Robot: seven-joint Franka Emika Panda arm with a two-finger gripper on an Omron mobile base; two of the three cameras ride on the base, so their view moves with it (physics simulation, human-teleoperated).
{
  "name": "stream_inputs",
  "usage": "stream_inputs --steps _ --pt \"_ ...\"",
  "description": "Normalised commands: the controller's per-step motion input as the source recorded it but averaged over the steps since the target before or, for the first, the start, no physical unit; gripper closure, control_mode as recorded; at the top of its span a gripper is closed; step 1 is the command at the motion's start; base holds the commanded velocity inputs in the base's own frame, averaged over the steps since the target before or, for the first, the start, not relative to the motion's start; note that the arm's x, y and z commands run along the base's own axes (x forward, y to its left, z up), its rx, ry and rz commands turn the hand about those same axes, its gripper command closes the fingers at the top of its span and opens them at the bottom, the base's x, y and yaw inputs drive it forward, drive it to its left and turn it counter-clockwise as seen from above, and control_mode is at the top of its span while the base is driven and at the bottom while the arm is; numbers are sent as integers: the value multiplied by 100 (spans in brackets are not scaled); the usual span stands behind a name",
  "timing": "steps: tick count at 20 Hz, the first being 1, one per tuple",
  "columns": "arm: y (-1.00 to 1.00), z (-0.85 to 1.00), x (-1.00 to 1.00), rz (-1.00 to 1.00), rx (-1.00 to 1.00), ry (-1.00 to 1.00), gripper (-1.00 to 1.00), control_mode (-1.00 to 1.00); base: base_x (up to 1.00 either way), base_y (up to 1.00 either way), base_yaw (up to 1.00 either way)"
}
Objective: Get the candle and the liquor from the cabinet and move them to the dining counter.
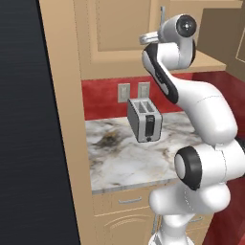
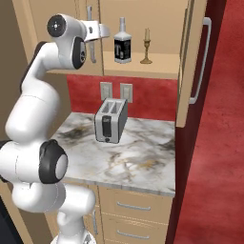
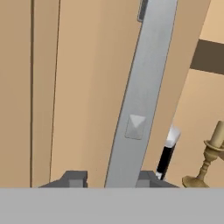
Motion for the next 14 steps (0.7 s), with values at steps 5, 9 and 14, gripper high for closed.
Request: stream_inputs --steps 5,9,14 --pt "21 0 -3 -2 0 1 100 -100 0 0 0" --pt "47 0 -43 0 0 0 100 -100 0 0 0" --pt "64 0 -68 2 -1 0 100 -100 0 0 0"
